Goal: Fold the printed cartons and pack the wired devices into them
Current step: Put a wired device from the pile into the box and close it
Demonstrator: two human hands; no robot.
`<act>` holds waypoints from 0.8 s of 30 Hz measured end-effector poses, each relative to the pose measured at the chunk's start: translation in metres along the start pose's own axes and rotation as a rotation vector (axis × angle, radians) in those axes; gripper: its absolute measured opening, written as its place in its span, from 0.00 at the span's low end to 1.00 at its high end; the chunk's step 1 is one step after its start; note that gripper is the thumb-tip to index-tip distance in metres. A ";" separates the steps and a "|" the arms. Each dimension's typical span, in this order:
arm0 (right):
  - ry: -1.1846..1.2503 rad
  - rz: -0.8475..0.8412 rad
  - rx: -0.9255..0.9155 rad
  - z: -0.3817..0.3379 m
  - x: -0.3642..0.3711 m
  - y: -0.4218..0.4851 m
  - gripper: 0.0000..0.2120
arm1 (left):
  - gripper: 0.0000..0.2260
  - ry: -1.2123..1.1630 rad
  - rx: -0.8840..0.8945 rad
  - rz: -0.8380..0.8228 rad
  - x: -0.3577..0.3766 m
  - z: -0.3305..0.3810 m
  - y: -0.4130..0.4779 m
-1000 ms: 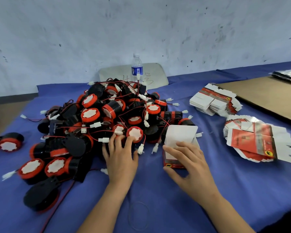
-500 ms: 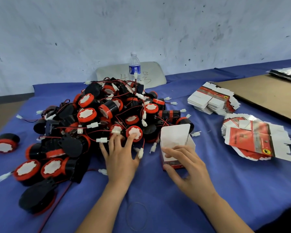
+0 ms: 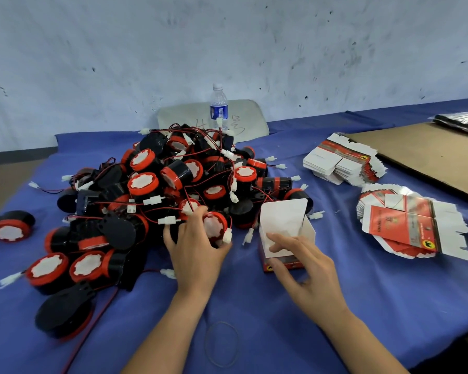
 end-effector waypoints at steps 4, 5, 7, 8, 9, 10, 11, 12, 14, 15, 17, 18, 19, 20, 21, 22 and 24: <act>0.075 0.077 0.024 0.003 -0.002 -0.001 0.19 | 0.30 -0.381 -0.002 0.027 -0.013 0.008 -0.005; 0.092 0.096 0.037 0.004 -0.003 -0.001 0.19 | 0.28 -0.444 0.074 0.034 -0.018 0.012 -0.006; 0.138 0.142 0.078 0.007 -0.004 -0.002 0.18 | 0.25 -0.480 0.327 0.053 -0.027 0.023 -0.013; 0.176 0.165 0.102 0.007 -0.005 -0.002 0.19 | 0.24 -0.480 0.449 0.050 -0.029 0.029 -0.018; 0.219 0.183 0.121 0.008 -0.005 -0.002 0.22 | 0.24 -0.478 0.548 0.040 -0.030 0.035 -0.024; 0.260 0.190 0.123 0.007 -0.006 -0.003 0.25 | 0.24 -0.480 0.629 0.022 -0.030 0.041 -0.030; 0.291 0.198 0.110 0.007 -0.006 -0.003 0.27 | 0.23 -0.491 0.694 -0.006 -0.030 0.048 -0.036; 0.314 0.210 0.095 0.006 -0.007 -0.004 0.29 | 0.20 -0.506 0.744 -0.041 -0.028 0.053 -0.042; 0.353 0.255 0.071 0.006 -0.008 -0.004 0.31 | 0.16 -0.537 0.798 -0.112 -0.026 0.060 -0.050; 0.365 0.279 0.061 0.006 -0.009 -0.003 0.30 | 0.16 -0.539 0.805 -0.133 -0.024 0.061 -0.051; 0.350 0.303 0.056 0.005 -0.009 -0.002 0.29 | 0.19 -0.519 0.783 -0.163 -0.021 0.060 -0.052; 0.338 0.307 0.064 0.005 -0.008 -0.002 0.28 | 0.21 -0.513 0.761 -0.176 -0.020 0.060 -0.052; 0.327 0.310 0.073 0.006 -0.008 -0.002 0.29 | 0.21 -0.509 0.744 -0.181 -0.019 0.059 -0.052; 0.313 0.314 0.080 0.007 -0.007 -0.002 0.29 | 0.21 -0.507 0.729 -0.176 -0.018 0.059 -0.052; 0.295 0.325 0.084 0.008 -0.007 -0.003 0.30 | 0.23 -0.506 0.709 -0.167 -0.017 0.060 -0.051; 0.280 0.348 0.079 0.008 -0.007 -0.003 0.30 | 0.26 -0.516 0.672 -0.161 -0.017 0.061 -0.051; 0.263 0.431 0.066 0.009 -0.011 -0.004 0.25 | 0.32 -0.561 0.544 -0.181 -0.016 0.060 -0.051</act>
Point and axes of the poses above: each hand's wrist, its own y-axis towards the middle knuckle, its own x-axis out of the palm, z = x × y, the point moved 3 cm from there along y, towards the middle knuckle, and after that the axes turned 8 degrees about -x, right-handed, at the moved point
